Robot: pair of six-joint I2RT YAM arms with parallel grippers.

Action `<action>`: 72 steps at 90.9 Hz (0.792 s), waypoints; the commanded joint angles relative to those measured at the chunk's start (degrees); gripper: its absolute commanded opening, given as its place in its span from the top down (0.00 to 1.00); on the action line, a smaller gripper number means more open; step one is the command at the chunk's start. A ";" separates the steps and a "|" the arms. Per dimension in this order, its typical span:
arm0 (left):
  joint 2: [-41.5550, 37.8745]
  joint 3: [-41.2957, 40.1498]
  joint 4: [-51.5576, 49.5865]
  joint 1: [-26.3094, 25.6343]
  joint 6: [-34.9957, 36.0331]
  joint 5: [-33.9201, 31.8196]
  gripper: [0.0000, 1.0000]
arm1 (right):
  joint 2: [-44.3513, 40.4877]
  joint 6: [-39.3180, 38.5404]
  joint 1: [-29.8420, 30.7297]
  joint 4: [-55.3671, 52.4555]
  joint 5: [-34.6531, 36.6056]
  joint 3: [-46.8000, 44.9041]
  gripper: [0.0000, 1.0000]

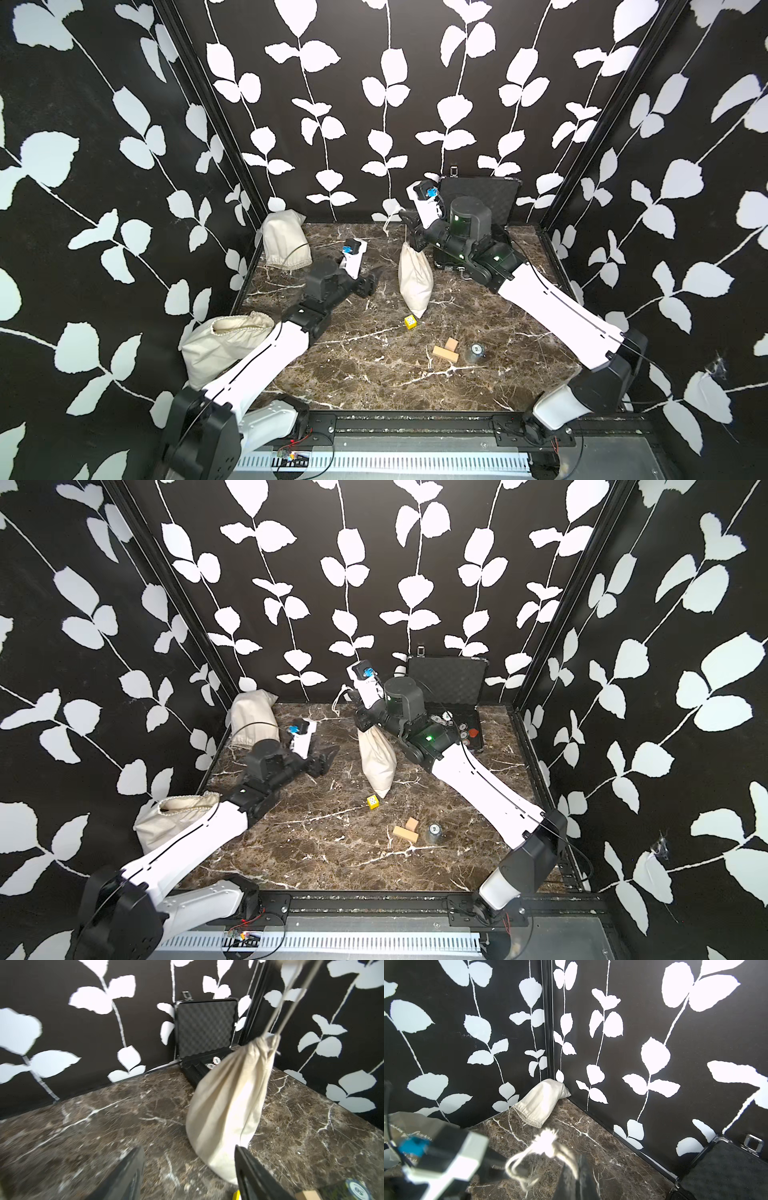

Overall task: Close the soil bag
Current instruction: Frap the soil bag at the center of the board.

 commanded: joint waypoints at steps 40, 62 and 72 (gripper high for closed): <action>14.79 12.09 28.46 -7.81 3.41 -5.41 0.30 | -3.02 2.74 -0.05 5.71 2.98 -1.25 1.00; 19.70 15.51 28.19 -8.54 3.49 -5.62 0.57 | -3.18 2.56 -0.05 4.97 3.90 -0.05 1.00; 21.79 16.25 27.50 -9.51 4.52 -6.28 0.71 | -2.87 2.12 -0.05 3.81 4.48 1.34 1.00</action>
